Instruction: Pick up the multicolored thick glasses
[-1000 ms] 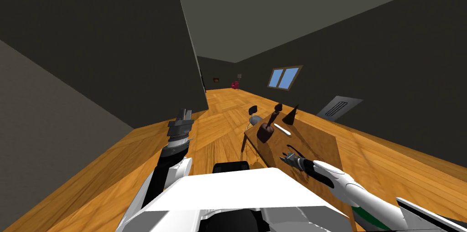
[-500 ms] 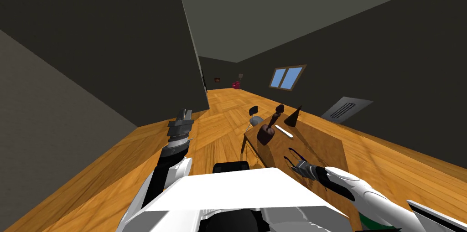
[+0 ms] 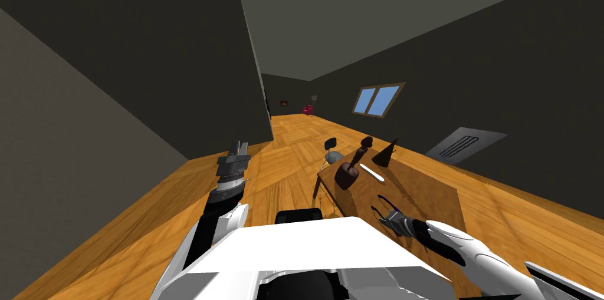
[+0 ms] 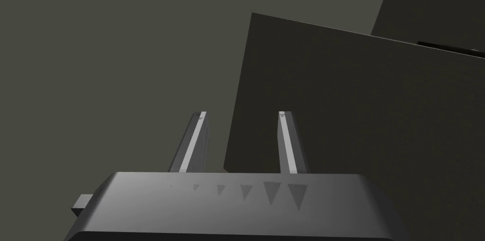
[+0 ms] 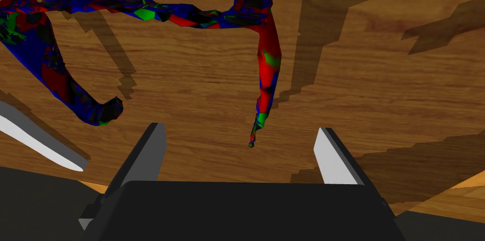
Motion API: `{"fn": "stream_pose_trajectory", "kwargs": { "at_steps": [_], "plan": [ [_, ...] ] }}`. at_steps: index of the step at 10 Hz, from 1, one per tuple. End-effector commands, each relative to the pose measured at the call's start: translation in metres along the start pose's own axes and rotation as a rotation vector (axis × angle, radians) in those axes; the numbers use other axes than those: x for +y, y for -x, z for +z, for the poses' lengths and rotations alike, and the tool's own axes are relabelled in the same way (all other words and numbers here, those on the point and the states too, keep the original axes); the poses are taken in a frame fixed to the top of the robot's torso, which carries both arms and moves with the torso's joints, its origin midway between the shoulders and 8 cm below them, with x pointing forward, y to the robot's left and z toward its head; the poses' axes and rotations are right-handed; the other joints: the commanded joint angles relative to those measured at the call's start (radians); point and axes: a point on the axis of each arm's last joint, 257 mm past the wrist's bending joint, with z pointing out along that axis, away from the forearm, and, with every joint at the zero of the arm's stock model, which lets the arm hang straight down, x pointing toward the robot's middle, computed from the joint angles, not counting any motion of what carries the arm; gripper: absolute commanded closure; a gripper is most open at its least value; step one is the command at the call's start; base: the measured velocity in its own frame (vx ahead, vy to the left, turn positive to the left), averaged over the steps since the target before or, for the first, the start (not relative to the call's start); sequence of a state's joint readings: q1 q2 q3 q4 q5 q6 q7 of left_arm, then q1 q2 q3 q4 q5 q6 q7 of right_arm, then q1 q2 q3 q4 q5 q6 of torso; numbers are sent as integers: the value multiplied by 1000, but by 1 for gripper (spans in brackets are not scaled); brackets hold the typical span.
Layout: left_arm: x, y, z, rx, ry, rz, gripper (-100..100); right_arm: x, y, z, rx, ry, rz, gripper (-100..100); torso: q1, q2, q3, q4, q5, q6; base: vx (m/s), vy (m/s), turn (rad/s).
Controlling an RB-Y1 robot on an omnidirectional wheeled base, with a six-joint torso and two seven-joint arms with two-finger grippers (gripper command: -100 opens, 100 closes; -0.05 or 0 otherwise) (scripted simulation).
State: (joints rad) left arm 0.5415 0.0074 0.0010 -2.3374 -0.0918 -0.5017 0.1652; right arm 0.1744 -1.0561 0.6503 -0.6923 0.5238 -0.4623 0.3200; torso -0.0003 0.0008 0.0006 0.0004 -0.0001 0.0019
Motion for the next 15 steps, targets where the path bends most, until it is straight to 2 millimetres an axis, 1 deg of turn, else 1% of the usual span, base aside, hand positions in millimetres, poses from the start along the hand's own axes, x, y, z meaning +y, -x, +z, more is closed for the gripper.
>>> {"fn": "stream_pose_trajectory", "kwargs": {
  "at_steps": [1,2,3,4,5,6,7,8,9,10,11,12,13,14,15],
  "plan": [
    [0,0,0,0,0,0,0,0,-9,0,-2,-4,18,-100,0,0,0,0,0,0,-3,2,115],
    [0,0,0,0,0,0,0,-4,-15,-2,8,-13,21,-100,0,0,0,0,0,0,-2,1,63],
    [0,0,0,0,0,0,0,-1,-20,-2,2,-12,35,-100,0,0,0,0,0,0,-3,3,143],
    [0,0,0,0,0,0,0,-5,-25,-4,11,-21,38,-100,0,0,0,0,0,0,-2,0,69],
    [0,0,0,0,0,0,0,0,-29,-3,2,-17,51,-100,0,0,0,0,0,0,-3,3,102],
    [0,0,0,0,0,0,0,-5,-35,-6,14,-27,55,-100,0,0,0,0,0,0,-3,1,86],
    [0,0,0,0,0,0,0,1,-39,-5,3,-22,68,-100,0,0,0,0,0,0,-3,2,132],
    [0,0,0,0,0,0,0,-4,-47,-8,19,-35,73,-100,0,0,0,0,0,0,-2,0,65],
    [0,0,0,0,0,0,0,2,-49,-7,6,-28,86,-100,0,0,0,0,0,0,-3,3,111],
    [0,0,0,0,0,0,0,-3,-58,-10,23,-41,91,-100,0,0,0,0,0,0,-2,1,76],
    [0,0,0,0,0,0,0,3,-62,-10,13,-37,105,-100,0,0,0,0,0,0,-4,3,123],
    [0,0,0,0,0,0,0,-1,-70,-13,27,-48,110,-100,0,0,0,0,0,0,-2,1,80],
    [0,0,0,0,0,0,0,2,-64,-10,16,-39,106,-100,0,0,0,0,0,0,0,0,0],
    [0,0,0,0,0,0,0,-1,-70,-13,27,-48,110,-100,0,0,0,0,0,0,0,0,0],
    [0,0,0,0,0,0,0,2,-82,-16,32,-55,130,-100,0,0,0,0,0,0,-2,4,133]
  ]
}}
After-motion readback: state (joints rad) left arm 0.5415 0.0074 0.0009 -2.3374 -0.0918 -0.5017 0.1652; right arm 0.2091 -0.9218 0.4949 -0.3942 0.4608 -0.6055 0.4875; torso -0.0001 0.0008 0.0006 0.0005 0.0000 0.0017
